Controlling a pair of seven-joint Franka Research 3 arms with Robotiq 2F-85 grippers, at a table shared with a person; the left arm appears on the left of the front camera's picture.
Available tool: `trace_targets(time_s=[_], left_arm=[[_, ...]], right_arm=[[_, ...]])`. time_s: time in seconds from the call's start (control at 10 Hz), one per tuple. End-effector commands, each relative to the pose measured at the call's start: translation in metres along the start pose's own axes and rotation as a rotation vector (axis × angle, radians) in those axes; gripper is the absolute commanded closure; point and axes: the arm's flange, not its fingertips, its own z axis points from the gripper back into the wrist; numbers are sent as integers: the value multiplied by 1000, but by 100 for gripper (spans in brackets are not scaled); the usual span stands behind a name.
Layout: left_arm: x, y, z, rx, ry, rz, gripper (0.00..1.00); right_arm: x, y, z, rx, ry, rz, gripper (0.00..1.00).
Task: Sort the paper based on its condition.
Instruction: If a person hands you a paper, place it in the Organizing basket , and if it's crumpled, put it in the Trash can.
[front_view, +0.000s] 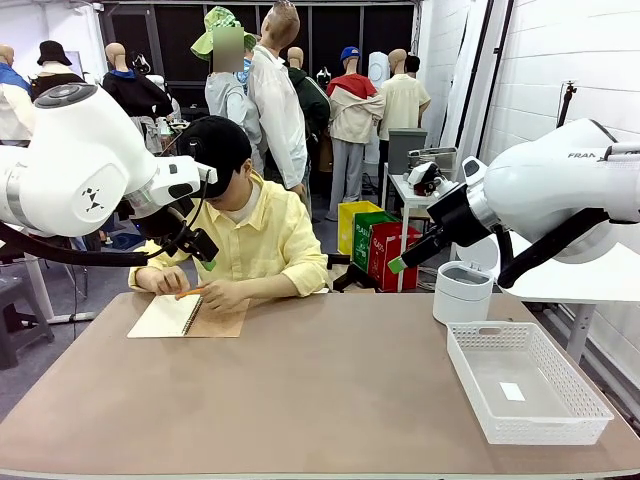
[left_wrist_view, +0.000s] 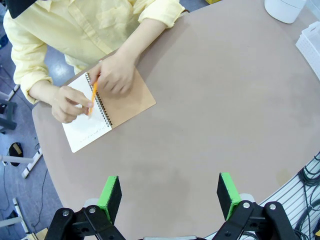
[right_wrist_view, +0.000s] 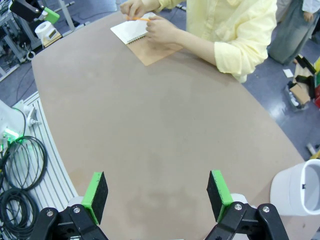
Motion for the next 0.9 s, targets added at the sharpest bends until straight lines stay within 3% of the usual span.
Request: trace_targets(time_s=[0.0,0.8], left_arm=[[0,0,1,1,-2,-8,0],[0,0,1,1,-2,-8,0]], right_arm=[[0,1,-1,10,3,-10,0],[0,1,-1,10,3,-10,0]])
